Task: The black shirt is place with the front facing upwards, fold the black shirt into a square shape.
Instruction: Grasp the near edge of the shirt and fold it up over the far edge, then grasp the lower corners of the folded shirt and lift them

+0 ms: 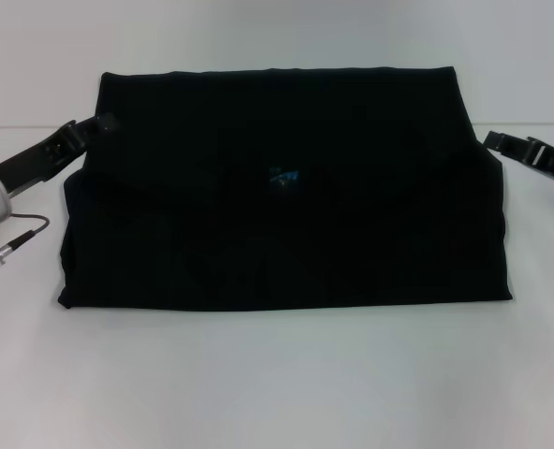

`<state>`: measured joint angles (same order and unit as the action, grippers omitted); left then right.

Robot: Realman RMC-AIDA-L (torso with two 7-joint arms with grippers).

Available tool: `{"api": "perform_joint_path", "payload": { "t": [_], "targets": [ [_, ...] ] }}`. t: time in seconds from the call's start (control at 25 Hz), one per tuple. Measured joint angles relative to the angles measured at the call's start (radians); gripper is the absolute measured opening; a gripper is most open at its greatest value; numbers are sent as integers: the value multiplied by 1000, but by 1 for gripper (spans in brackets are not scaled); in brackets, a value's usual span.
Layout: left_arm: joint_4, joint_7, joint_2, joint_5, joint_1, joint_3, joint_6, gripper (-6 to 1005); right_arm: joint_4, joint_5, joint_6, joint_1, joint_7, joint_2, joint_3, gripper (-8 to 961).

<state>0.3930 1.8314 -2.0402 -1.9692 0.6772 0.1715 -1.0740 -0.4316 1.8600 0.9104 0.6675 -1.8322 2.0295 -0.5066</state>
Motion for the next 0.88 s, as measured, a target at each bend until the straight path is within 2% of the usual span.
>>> {"api": "perform_joint_path", "payload": {
  "t": [0.12,0.2,0.32,0.36,0.4,0.44,0.52,0.64,0.68,0.88],
  "targets": [
    [10,-2,10,7,-27,0,-56,250,-7,-34,84,-23,44,-10,0,321],
    [23,-1,30,7,-52,18,-140,315,-14,-34,181,-37,93,-22,-7,409],
    [26,24,80,1,-92,100,-277,433,-20,10,336,-49,188,-40,-35,546],
    [32,60,114,-4,-115,171,-351,472,-20,33,383,-51,222,-44,-49,594],
    [32,60,114,-4,-115,171,-351,512,-22,64,428,-53,253,-47,-62,643],
    [60,109,135,-46,-129,234,-403,551,-26,92,465,-54,278,-48,-72,691],
    [79,135,140,-80,-132,254,-419,782,-37,153,526,-55,327,-45,-87,778],
    [124,191,143,-203,-132,270,-435,827,-55,233,584,-56,399,-28,-104,893],
    [129,200,142,-229,-130,272,-434,842,-59,262,609,-57,439,-15,-122,931],
    [137,209,138,-263,-133,276,-381,917,-59,279,612,-58,470,5,-159,930]
  ]
}}
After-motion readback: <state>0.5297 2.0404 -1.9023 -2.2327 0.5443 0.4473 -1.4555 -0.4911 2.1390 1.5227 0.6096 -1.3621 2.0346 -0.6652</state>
